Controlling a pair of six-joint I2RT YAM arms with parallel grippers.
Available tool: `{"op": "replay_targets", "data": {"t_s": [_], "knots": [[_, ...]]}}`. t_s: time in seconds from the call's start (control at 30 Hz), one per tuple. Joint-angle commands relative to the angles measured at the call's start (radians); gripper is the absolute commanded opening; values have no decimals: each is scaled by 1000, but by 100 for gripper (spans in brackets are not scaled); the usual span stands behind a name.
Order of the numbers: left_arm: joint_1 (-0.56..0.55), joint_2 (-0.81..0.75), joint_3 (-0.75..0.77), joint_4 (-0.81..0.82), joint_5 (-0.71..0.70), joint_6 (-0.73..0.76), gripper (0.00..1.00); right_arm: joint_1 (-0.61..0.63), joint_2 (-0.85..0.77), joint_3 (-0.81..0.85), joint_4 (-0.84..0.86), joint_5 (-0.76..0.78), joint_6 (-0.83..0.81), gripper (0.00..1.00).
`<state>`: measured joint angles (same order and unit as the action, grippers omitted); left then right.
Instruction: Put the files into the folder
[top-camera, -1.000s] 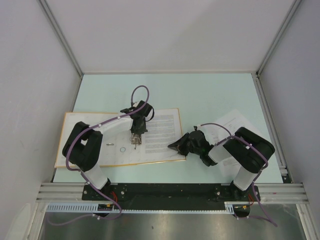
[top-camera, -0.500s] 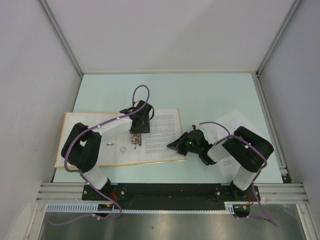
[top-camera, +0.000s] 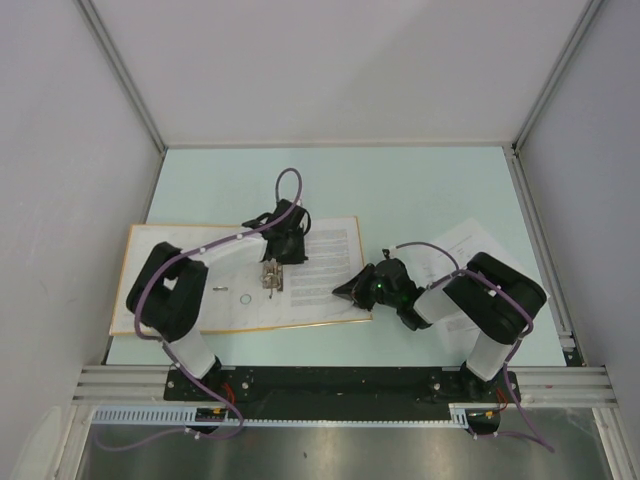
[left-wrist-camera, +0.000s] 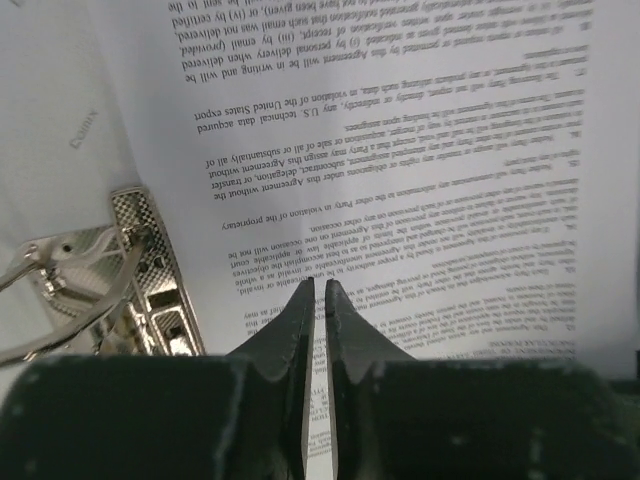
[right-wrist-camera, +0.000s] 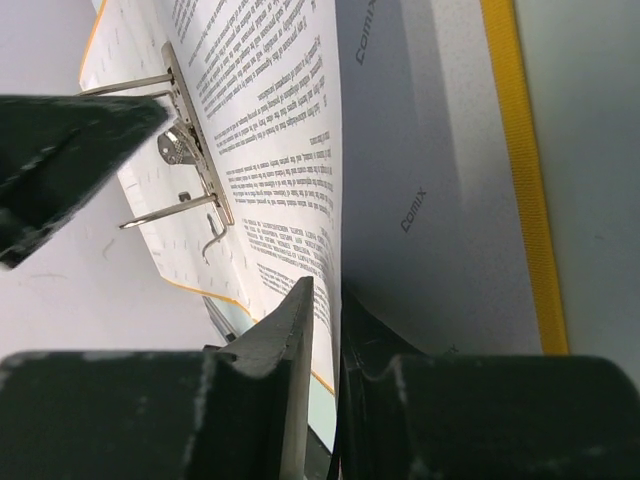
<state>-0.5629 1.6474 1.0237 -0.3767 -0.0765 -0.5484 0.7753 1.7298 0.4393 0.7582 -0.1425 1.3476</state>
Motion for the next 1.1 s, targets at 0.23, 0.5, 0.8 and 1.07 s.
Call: {"op": "replay_targets", "data": {"t_s": [0.23,0.5,0.8,1.07], "knots": [[12,135,-27,58,-26,-18,0,15,-68,58,-170,44,-108,44],[12,129,-45,62,-32,-7,0,-4,-375,194,-750,279,-422,86],[-43,-15,87,-30,-14,39,38,-482,-553,259,-1275,311,-728,100],[-276,102,335,97,196,25,54,-834,-671,269,-1382,317,-690,100]]}}
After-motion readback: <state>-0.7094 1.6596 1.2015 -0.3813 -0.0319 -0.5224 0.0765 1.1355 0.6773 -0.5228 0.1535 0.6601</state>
